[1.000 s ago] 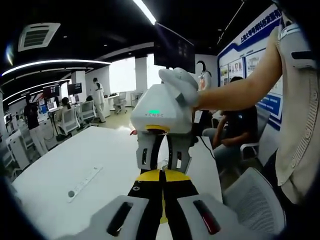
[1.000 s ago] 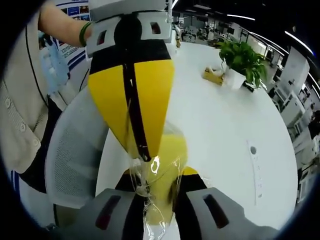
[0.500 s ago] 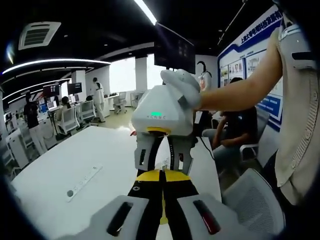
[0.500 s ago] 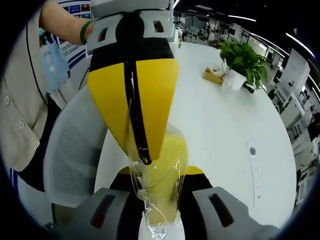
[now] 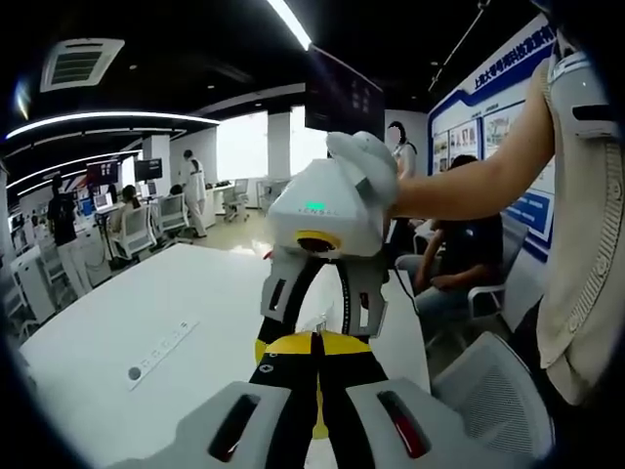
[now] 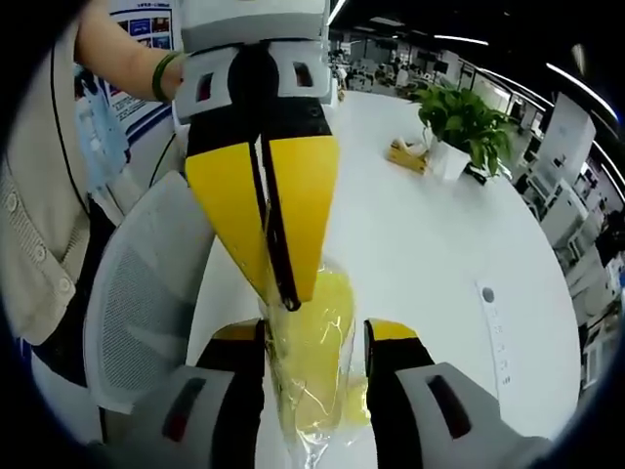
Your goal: Compare the silicone blocks by pressing each to a similar depth, holding the contact briefly, and releasing to observe deformation and rebound differences across the visible hardness samples.
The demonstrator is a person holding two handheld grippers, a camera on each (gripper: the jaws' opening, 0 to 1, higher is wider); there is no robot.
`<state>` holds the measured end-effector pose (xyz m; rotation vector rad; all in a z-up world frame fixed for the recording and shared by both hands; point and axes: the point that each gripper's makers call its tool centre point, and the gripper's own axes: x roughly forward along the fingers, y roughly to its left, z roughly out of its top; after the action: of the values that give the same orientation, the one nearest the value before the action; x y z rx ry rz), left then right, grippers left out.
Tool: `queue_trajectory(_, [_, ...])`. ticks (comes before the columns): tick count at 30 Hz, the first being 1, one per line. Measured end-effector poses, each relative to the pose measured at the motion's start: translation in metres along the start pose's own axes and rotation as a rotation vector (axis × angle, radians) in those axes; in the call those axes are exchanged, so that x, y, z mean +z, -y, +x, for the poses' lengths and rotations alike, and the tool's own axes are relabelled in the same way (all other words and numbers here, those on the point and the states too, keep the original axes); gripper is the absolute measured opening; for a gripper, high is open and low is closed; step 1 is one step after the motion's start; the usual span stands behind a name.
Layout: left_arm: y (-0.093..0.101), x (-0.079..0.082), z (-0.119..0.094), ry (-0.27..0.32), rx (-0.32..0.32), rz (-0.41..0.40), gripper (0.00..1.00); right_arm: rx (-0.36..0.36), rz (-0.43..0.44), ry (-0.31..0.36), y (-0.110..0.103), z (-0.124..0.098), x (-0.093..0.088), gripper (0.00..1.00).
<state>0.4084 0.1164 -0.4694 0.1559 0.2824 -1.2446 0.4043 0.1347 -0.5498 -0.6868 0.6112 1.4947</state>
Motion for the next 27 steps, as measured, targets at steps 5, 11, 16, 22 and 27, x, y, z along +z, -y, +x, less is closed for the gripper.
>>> queue_trajectory(5, [-0.001,-0.005,-0.001,-0.005,0.004,-0.011,0.00,-0.034,0.021,0.038,0.002,-0.003,0.002,0.44])
queue_trajectory(11, [0.005,-0.004,0.001,-0.002,0.012,-0.031,0.00,-0.073,0.053,0.086,0.002,-0.007,0.002,0.50])
queue_trajectory(16, [0.008,-0.004,0.003,0.002,0.024,-0.047,0.00,-0.123,0.100,0.148,0.004,-0.012,0.004,0.54])
queue_trajectory(22, [0.003,-0.013,0.003,0.012,0.055,-0.110,0.00,-0.211,0.187,0.278,0.007,-0.027,0.011,0.58])
queue_trajectory(27, [0.000,-0.023,0.002,0.016,0.078,-0.158,0.00,-0.303,0.263,0.390,0.008,-0.043,0.011,0.60])
